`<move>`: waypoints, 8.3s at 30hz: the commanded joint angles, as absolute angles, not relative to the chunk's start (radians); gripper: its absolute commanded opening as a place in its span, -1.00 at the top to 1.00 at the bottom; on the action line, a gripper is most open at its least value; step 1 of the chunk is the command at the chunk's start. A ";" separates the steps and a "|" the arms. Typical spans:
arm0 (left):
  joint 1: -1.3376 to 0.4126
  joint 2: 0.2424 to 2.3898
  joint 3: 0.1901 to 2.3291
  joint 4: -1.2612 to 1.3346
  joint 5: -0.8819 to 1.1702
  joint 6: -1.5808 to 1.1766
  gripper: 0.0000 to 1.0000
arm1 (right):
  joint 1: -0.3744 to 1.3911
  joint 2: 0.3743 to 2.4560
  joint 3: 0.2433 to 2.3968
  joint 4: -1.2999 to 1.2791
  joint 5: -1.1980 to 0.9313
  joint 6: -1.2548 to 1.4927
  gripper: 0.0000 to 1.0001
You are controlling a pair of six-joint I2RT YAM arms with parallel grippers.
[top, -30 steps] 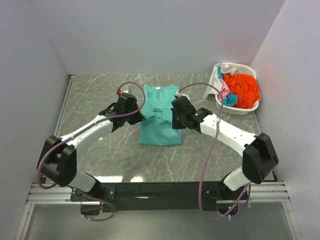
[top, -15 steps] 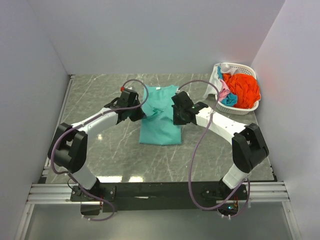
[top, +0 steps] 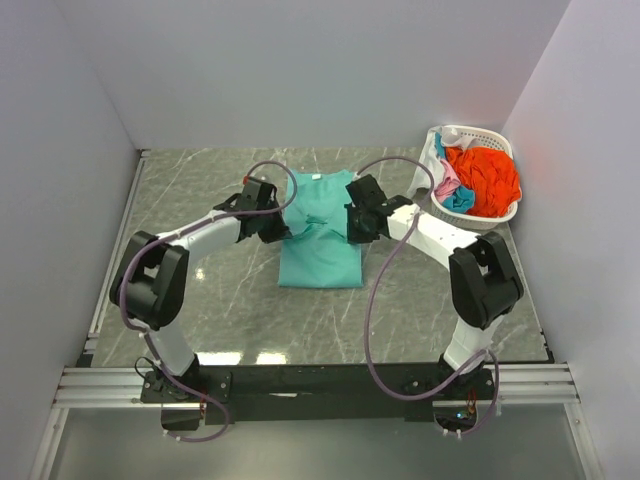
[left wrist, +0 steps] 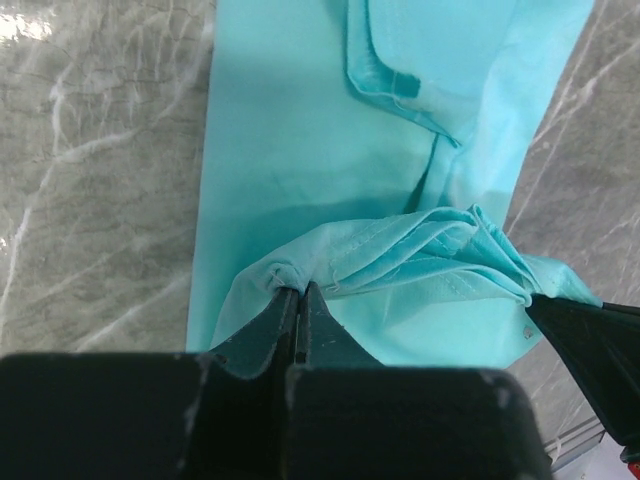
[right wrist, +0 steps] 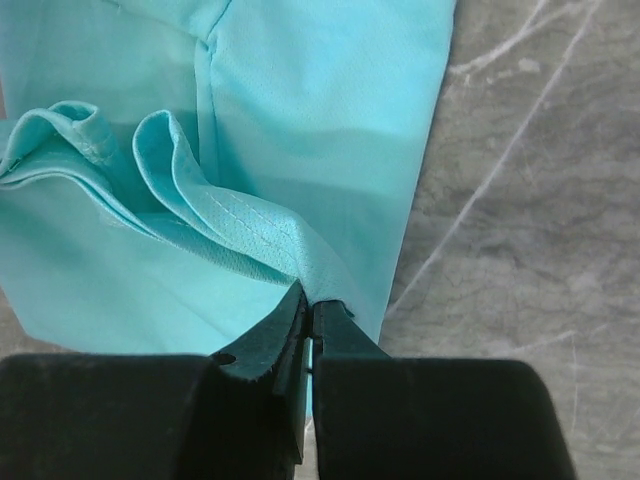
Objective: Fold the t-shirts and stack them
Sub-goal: Fold the tshirt
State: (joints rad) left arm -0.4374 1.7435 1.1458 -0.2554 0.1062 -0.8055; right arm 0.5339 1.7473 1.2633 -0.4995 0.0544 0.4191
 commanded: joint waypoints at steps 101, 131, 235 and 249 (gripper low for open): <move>-0.508 1.244 0.554 -0.212 0.146 -0.939 0.99 | 0.606 1.299 0.667 -0.376 -0.259 0.428 1.00; -0.540 0.753 0.761 -0.543 -0.103 -0.994 0.99 | 0.595 0.962 0.827 -0.608 -0.695 0.357 1.00; -0.399 1.823 1.414 -0.215 0.124 -0.781 -0.99 | 0.239 1.577 1.128 -0.338 -0.293 0.472 -0.40; -0.431 1.793 1.195 -0.129 0.256 -0.824 -0.99 | 0.382 1.723 1.137 -0.227 -0.379 0.558 -0.44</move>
State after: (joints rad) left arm -0.4316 1.7782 1.2186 -0.1661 0.2134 -0.8104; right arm 0.3878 1.6913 1.1366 -0.2573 -0.3870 0.5350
